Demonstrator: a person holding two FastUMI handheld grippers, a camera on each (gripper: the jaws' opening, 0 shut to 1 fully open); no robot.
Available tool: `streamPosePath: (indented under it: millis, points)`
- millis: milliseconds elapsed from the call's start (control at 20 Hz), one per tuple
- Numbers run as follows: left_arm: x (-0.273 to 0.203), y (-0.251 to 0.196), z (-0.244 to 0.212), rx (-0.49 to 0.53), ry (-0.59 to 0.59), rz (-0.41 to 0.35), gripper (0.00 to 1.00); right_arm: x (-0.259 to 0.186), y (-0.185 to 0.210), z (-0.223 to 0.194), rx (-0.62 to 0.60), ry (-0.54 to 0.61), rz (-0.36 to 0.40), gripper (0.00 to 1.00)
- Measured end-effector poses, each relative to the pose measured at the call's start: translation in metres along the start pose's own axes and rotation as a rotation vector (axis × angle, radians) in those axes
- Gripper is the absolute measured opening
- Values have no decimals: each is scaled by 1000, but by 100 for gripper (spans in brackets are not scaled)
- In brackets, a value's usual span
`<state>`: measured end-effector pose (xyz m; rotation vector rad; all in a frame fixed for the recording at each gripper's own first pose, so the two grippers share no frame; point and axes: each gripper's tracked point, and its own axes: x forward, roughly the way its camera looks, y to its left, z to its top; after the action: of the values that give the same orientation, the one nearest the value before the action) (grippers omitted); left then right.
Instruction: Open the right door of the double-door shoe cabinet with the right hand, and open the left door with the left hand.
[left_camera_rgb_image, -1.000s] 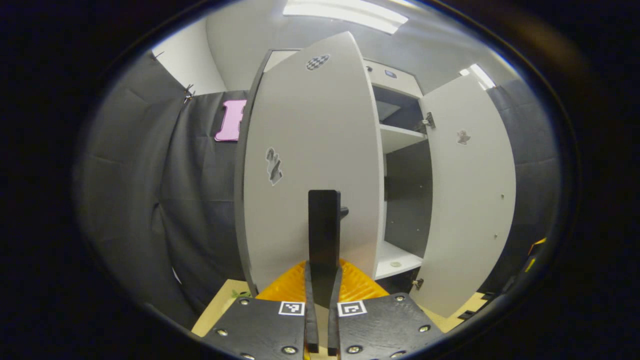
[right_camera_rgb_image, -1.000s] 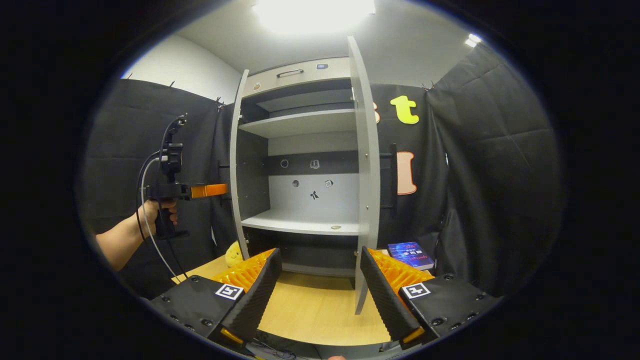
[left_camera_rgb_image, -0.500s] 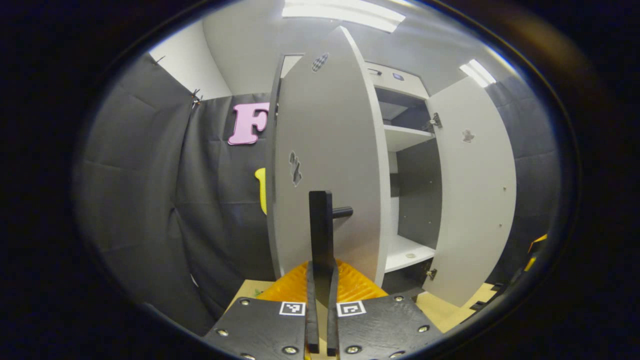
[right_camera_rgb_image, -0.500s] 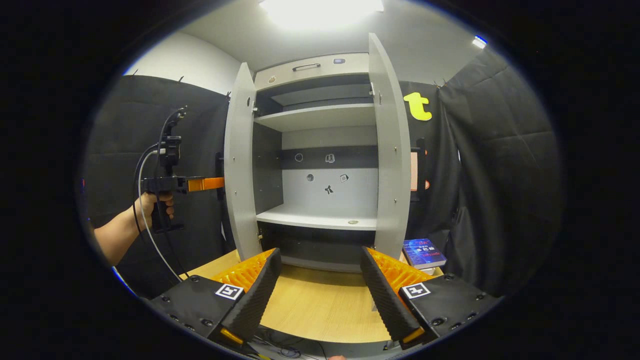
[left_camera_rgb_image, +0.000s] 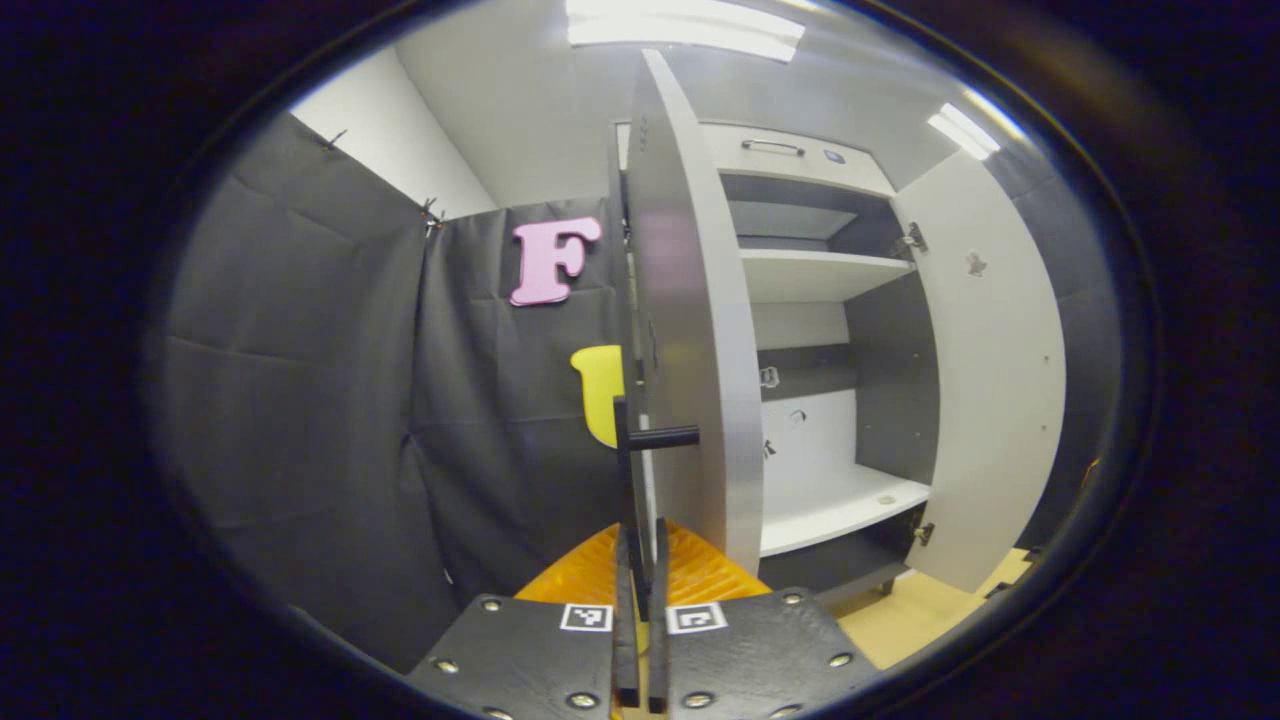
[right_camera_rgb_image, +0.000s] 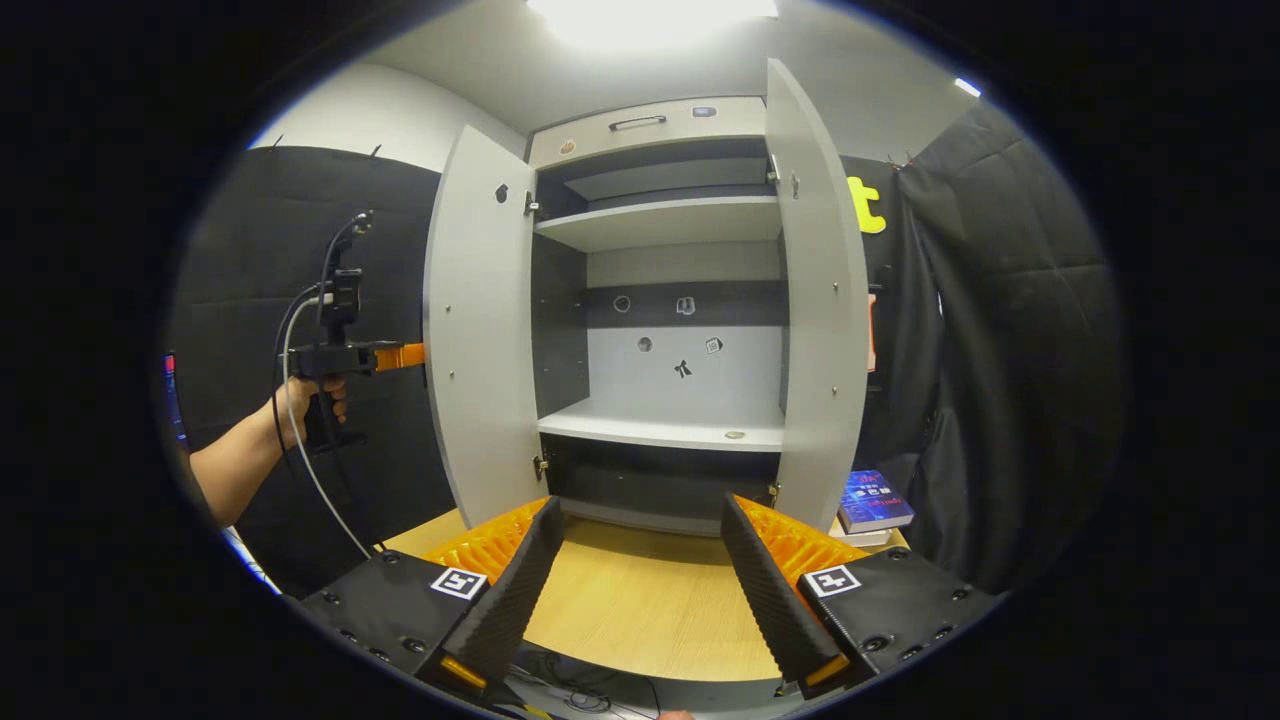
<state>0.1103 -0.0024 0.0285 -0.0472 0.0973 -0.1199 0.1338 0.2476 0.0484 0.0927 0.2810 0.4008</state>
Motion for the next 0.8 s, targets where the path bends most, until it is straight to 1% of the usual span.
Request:
streamPosePath:
  millis: [50,100,150,200,400,450,550,650,700,750,800]
  points:
    - [2,3,-2,-19,8,9,2,0,2,2,2,-4,6,99]
    - [2,-8,0,-75,13,-21,1,1,2,5,0,-7,8,99]
    - [-2,-22,2,-118,6,-41,3,1,1,4,-3,-7,9,99]
    - [-4,-28,4,-122,6,-37,2,2,1,5,-5,-8,9,99]
    - [-9,-36,3,-63,3,-6,2,6,4,8,10,-15,8,99]
    - [-11,-42,4,-44,-1,2,1,5,4,8,13,-17,2,95]
    - [-14,-51,8,-29,-17,-7,2,4,0,9,18,-22,-11,95]
    - [-15,-46,8,-26,-32,-8,3,3,-2,9,18,-28,-23,95]
    - [-15,-45,8,-34,-34,-17,2,3,-4,8,12,-27,-34,99]
    - [-16,-43,8,-42,-31,-28,2,2,-6,5,4,-23,-46,95]
    - [-15,-37,11,-46,-29,-37,2,1,-9,3,-2,-19,-56,99]
